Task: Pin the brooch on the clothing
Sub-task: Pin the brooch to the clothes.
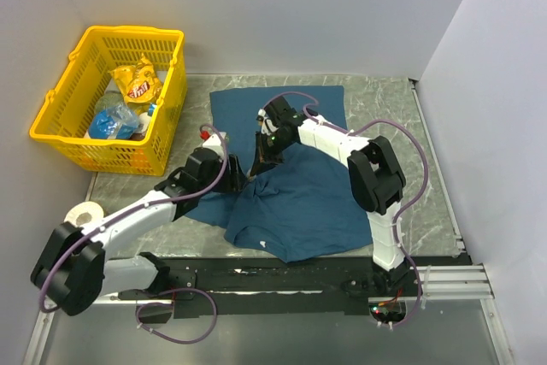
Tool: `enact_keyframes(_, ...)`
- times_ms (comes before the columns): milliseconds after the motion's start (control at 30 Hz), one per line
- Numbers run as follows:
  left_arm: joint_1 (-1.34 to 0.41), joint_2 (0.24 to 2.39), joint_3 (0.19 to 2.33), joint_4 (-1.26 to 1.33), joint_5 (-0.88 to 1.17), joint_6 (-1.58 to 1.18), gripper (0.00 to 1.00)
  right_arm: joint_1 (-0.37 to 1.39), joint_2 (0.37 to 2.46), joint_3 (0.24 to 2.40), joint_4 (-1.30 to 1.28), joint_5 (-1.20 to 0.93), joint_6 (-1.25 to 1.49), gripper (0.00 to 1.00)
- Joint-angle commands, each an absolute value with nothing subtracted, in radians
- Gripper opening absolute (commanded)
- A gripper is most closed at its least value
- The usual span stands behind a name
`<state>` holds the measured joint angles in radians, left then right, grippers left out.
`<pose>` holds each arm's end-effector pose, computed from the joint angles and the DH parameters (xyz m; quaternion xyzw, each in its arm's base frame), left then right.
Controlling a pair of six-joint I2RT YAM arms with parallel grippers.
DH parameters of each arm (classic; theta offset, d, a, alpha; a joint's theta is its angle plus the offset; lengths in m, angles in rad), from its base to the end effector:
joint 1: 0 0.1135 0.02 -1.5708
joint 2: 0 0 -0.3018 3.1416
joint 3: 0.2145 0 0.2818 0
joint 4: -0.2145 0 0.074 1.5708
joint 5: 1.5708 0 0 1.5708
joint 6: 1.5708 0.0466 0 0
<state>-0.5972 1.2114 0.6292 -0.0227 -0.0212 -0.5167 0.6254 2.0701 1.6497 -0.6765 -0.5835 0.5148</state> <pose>0.2288 -0.1544 0.2261 0.0307 0.8851 -0.2375 0.3991 0.3837 0.3088 0.2204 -0.1189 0.9258 0.3567 0.0384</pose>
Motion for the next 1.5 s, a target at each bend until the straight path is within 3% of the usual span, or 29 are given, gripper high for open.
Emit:
enact_keyframes(0, -0.601, 1.166, 0.624, 0.009, 0.049, -0.522, 0.61, 0.632, 2.088, 1.692, -0.687, -0.574, 0.506, 0.00)
enact_keyframes(400, -0.612, 1.325, 0.615, 0.075, 0.169, -0.500, 0.51, 0.635, 2.106, 1.703, -0.687, -0.572, 0.508, 0.00)
enact_keyframes(467, -0.618, 1.342, 0.617, 0.080, 0.169, -0.502, 0.46, 0.635, 2.109, 1.709, -0.695, -0.569, 0.506, 0.00)
enact_keyframes(500, -0.620, 1.354, 0.617, 0.083, 0.170, -0.500, 0.42, 0.634, 2.109, 1.710, -0.699, -0.565, 0.502, 0.00)
enact_keyframes(600, -0.623, 1.368, 0.617, 0.081, 0.160, -0.500, 0.20, 0.634, 2.114, 1.723, -0.713, -0.558, 0.497, 0.00)
enact_keyframes(633, -0.623, 1.368, 0.615, 0.081, 0.158, -0.500, 0.07, 0.634, 2.114, 1.723, -0.716, -0.558, 0.497, 0.00)
enact_keyframes(667, -0.624, 1.367, 0.614, 0.080, 0.153, -0.500, 0.02, 0.635, 2.117, 1.724, -0.719, -0.557, 0.495, 0.00)
enact_keyframes(1000, -0.624, 1.315, 0.594, 0.026, 0.003, -0.526, 0.01, 0.640, 2.106, 1.741, -0.776, -0.514, 0.480, 0.00)
enact_keyframes(1467, -0.624, 1.338, 0.578, 0.002, -0.037, -0.535, 0.01, 0.643, 2.065, 1.747, -0.801, -0.469, 0.483, 0.00)
